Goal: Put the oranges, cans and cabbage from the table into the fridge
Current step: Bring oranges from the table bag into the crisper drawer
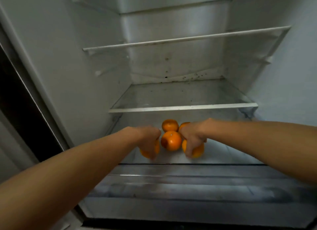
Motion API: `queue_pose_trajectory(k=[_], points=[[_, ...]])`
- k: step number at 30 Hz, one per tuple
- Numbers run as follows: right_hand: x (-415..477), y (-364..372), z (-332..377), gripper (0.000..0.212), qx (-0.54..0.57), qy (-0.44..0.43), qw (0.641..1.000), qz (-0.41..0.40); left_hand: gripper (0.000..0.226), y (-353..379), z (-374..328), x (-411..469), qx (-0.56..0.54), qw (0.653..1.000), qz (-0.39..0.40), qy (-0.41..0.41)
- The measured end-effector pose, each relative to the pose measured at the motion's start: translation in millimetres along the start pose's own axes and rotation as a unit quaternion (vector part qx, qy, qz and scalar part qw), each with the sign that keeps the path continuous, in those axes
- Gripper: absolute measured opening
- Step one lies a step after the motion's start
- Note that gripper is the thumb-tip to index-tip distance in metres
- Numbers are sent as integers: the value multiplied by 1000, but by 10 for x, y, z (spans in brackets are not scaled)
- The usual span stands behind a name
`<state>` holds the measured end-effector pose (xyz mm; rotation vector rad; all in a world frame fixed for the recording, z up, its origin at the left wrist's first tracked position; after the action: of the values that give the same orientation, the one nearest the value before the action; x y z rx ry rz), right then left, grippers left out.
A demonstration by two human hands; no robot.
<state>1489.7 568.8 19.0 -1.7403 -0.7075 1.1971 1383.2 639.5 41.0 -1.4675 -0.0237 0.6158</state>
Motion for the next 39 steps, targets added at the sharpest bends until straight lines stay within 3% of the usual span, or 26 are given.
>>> queue_pose_trajectory(k=[5,9,13,17,20,24,27,30,36,39], points=[[10,-90,7,69,-34,-33,997,-68,45,151,34,85,11,1000,19,12],[-173,-267,-97,58,-36,-25,995,-94,48,73,78,68,13,1000,2,4],[-558,-519,-243,57,30,-1,987,-160,40,-320,103,-184,-34,992,-122,-3],[-1150,-542,-240,43,138,19,959,-247,23,-538,22,-708,-166,959,-227,29],[-1591,-395,-126,51,200,24,938,-283,38,-457,-81,-1112,-210,944,-253,35],[-2017,-60,43,65,182,56,932,-308,62,-256,-139,-1585,-155,934,-323,-14],[-2243,28,132,66,101,91,905,-402,62,-192,-274,-1874,-44,910,-410,-47],[-2296,3,137,62,53,130,877,-459,63,-191,-347,-1912,21,894,-443,-65],[-1902,-176,-19,70,4,141,864,-483,59,-302,-109,-1519,6,884,-460,-85],[-1742,-259,-148,72,-4,161,834,-527,56,-377,-30,-1358,-1,859,-506,-77]])
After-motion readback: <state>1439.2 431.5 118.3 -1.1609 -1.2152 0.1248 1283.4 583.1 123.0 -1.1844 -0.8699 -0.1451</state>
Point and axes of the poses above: each hand's wrist, its own x-axis towards the middle knuckle, its own y-axis out of the palm, z = x × y, the point moved 8 cm from there along x, towards the middle knuckle, and after that the axes turned 1 degree about -z, right-handed, at the moved point
